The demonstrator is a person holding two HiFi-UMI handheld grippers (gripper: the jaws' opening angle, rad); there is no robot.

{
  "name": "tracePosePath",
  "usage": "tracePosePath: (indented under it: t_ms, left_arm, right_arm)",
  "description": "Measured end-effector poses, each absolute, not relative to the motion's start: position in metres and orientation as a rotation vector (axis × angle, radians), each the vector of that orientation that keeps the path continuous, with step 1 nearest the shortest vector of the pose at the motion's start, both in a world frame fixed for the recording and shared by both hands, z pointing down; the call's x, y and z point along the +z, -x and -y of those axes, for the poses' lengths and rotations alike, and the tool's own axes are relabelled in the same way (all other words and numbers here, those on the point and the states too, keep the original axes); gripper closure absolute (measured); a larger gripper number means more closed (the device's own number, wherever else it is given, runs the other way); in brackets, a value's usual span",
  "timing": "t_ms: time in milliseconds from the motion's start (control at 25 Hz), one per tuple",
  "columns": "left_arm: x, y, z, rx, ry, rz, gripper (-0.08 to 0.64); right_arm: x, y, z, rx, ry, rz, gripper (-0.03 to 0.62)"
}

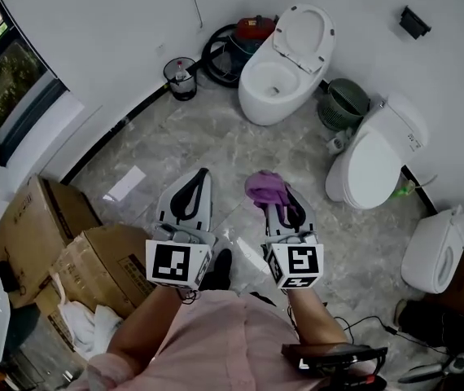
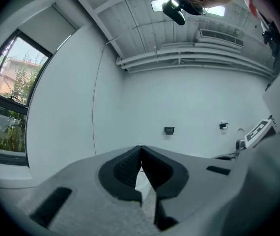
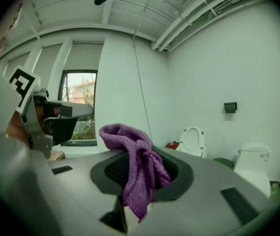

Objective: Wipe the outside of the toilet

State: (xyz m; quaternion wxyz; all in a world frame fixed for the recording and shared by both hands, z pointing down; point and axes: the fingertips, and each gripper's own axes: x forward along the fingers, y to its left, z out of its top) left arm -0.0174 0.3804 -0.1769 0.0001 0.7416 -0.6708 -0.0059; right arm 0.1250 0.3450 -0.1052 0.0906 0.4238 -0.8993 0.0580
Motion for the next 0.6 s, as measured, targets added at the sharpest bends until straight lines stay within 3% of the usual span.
tracePosePath:
  t_ms: [600]
  left_arm:
    - [-0.165, 0.013, -0.280, 0.029, -2.413, 1.978, 0.552]
  right_arm:
    - [-0.108, -0.126, -0.248, 0.150, -1.393, 2.638, 0.494]
